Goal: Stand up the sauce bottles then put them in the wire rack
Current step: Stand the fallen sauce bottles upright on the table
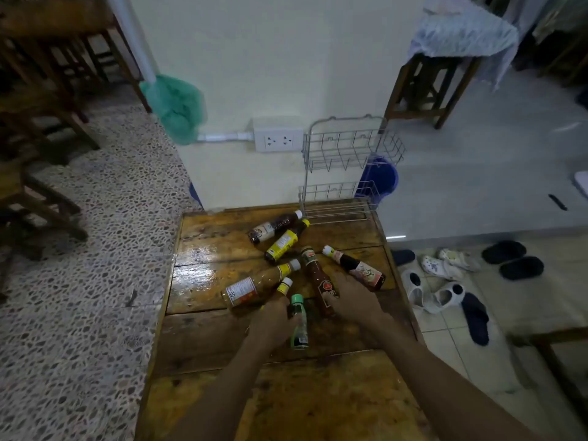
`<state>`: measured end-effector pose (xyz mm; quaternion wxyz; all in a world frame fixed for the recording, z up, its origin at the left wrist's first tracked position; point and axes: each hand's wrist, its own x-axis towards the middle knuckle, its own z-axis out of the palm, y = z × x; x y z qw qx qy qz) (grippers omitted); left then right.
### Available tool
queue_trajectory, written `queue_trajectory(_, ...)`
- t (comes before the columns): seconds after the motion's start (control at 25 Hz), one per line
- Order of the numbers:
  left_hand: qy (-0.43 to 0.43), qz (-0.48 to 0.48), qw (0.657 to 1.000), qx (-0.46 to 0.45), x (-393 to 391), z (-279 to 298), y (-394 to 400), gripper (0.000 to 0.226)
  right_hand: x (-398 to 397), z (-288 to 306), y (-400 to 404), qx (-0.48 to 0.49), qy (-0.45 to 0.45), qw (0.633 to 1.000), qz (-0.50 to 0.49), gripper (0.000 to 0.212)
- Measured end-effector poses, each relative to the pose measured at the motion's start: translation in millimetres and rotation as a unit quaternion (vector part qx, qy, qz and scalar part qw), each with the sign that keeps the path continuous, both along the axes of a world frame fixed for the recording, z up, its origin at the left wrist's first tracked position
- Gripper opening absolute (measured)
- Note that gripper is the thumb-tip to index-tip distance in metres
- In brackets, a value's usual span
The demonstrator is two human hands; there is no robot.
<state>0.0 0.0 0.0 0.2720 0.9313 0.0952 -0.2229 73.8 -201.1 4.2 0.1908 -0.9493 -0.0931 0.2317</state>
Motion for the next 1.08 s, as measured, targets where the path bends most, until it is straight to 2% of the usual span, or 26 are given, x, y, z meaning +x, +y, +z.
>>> queue_trajectory(0.2, 0.088, 0.108, 0.990, -0.021, 12, -32, -35, 0.044, 36, -45, 13, -0.020, 0.028, 0.999, -0.030, 0.063)
queue_trajectory(0.36, 0.097, 0.151, 0.984, 0.019, 20, -46, -48, 0.051, 58, -72, 14, -0.014, 0.052, 0.998, -0.034, 0.071)
queue_trajectory(0.48, 0.100, 0.156, 0.982, 0.032, 23, -50, -53, 0.053, 69, -77, 13, 0.002, 0.066, 0.998, -0.020, 0.061)
queue_trajectory(0.6, 0.073, 0.155, 0.985, 0.007, 24, -49, -58, 0.051, 66, -73, 3, 0.038, 0.060, 0.997, -0.010, 0.056)
queue_trajectory(0.8, -0.031, 0.145, 0.979, -0.141, 28, -37, -74, 0.046, 26, -56, -54, 0.136, 0.005, 0.989, -0.052, 0.065)
queue_trajectory(0.96, -0.051, 0.090, 0.981, -0.163, 36, -28, -106, 0.041, -15, -44, -104, 0.148, -0.060, 0.972, -0.174, 0.067)
queue_trajectory(1.08, -0.059, 0.065, 0.981, -0.173, 31, -27, -129, 0.039, -38, -46, -127, 0.152, -0.061, 0.959, -0.230, 0.065)
